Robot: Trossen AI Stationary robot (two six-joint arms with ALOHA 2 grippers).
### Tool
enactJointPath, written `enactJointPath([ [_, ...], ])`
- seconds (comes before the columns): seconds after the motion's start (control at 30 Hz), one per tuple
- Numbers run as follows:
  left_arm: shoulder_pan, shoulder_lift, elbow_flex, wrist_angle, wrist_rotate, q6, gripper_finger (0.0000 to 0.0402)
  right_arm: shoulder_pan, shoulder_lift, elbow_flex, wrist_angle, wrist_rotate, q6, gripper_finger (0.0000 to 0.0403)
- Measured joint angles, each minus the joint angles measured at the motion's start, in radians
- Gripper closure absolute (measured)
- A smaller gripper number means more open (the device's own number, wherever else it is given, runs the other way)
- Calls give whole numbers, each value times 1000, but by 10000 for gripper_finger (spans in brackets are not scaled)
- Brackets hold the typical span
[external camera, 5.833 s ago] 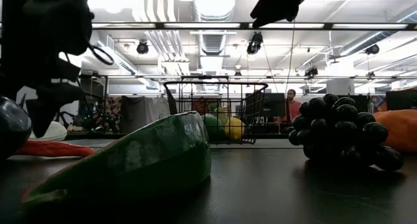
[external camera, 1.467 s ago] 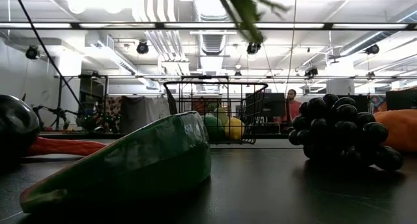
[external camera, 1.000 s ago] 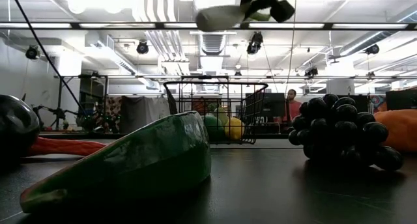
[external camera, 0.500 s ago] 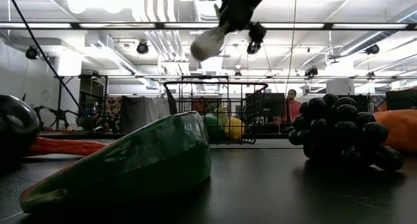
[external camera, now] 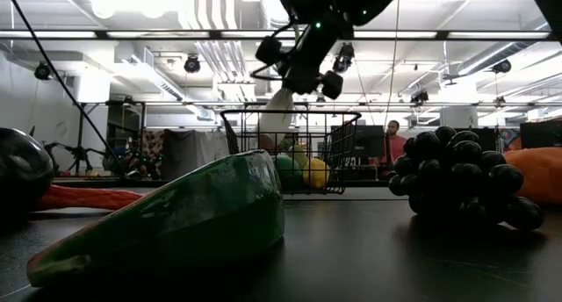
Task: Build produce basket
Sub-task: Put the celery into the wire basket
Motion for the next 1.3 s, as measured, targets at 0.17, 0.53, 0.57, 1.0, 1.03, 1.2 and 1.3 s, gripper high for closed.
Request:
enactJointPath([
  [0.17, 0, 3, 0, 0, 0, 0, 79, -8, 16, 1, 10, -1, -5, 365],
  [0.53, 0, 1, 0, -2, 1, 4, 79, -8, 36, 1, 13, -24, -19, 358],
  [0.57, 0, 1, 0, -2, 1, 4, 79, -8, 36, 1, 14, -28, -12, 354],
  [1.0, 0, 3, -1, -2, 1, 9, 79, -8, 36, 2, 21, -80, 73, 252],
  [1.03, 0, 3, -1, -2, 1, 9, 79, -8, 36, 2, 21, -80, 72, 248],
  [1.2, 0, 3, -1, -2, 1, 9, 79, -8, 36, 2, 21, -80, 72, 239],
  [1.3, 0, 3, -1, -2, 1, 9, 79, -7, 36, 2, 20, -80, 69, 239],
])
